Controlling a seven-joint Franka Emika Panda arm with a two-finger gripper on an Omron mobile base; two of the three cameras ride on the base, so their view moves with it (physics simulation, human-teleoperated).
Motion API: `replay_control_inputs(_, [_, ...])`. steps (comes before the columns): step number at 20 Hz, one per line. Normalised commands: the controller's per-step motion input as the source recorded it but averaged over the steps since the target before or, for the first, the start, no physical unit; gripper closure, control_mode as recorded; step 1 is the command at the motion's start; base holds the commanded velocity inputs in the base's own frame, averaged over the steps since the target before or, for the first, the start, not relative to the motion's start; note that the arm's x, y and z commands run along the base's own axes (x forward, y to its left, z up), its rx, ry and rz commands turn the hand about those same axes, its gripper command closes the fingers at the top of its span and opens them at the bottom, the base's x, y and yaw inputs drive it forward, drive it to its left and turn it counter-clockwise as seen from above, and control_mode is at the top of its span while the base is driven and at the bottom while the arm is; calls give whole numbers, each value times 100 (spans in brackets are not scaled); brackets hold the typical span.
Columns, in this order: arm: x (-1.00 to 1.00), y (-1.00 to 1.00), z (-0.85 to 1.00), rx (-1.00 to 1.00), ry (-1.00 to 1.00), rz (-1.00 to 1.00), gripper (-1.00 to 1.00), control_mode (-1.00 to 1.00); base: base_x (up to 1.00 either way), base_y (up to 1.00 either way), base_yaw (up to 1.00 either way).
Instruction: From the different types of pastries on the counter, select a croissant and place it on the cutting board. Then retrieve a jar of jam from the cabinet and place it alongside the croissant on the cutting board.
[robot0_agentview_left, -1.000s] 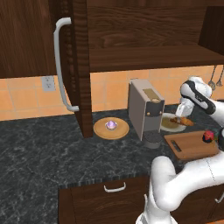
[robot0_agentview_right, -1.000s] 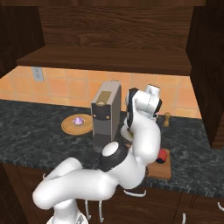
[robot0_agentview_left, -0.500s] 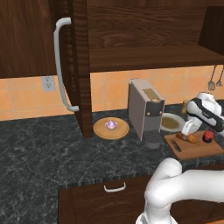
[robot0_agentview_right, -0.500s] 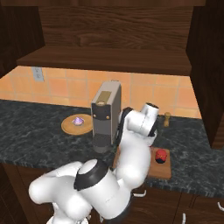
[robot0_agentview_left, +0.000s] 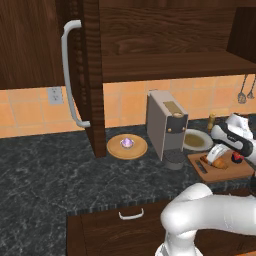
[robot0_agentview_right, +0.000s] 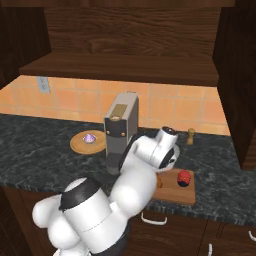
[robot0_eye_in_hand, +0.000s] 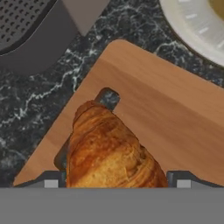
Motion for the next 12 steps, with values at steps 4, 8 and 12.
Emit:
replay_control_inputs(4, [0,-28,-7,0,-6,1,100,-100,0,0,0])
replay_control_inputs(8, [0,-7,-15,0,-1,0,100,-100,0,0,0])
replay_control_inputs(12, [0,0,-11,0,0,0,100,-100,0,0,0])
